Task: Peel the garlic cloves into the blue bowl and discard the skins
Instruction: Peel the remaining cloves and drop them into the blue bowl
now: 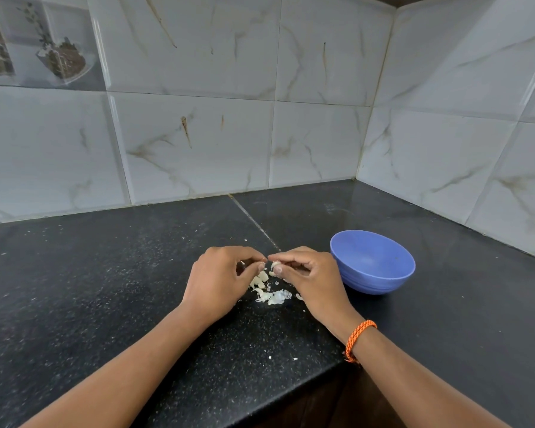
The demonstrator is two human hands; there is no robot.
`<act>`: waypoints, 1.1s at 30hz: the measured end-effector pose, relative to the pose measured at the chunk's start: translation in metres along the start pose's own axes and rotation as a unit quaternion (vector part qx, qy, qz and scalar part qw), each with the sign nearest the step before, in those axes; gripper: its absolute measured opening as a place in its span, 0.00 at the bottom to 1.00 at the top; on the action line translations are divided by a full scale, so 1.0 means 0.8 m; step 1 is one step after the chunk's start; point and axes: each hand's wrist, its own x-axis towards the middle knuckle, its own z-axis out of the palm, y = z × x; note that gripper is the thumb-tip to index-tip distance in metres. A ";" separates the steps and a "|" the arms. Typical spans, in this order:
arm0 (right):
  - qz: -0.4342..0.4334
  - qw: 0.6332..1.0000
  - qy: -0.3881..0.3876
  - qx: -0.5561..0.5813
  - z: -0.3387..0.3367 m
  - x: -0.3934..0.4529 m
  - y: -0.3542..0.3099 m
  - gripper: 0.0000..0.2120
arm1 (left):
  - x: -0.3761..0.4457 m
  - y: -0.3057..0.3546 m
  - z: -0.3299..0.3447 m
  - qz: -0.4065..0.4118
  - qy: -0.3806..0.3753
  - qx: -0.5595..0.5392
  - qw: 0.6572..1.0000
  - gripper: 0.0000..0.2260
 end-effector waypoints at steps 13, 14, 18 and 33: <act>0.034 0.997 -0.028 0.056 0.000 -0.005 -0.006 0.09 | -0.001 0.003 0.003 0.025 0.000 0.035 0.999 0.04; 0.035 0.997 -0.029 0.054 0.000 -0.006 -0.007 0.09 | 0.000 0.004 0.003 0.024 -0.001 0.036 0.999 0.04; 0.054 0.997 -0.028 0.057 -0.001 -0.005 -0.012 0.07 | 0.000 0.004 0.003 0.023 -0.002 0.043 0.999 0.04; -0.038 0.992 0.003 -0.120 -0.008 -0.003 -0.017 0.06 | 0.001 -0.001 0.003 0.036 0.009 0.021 0.999 0.08</act>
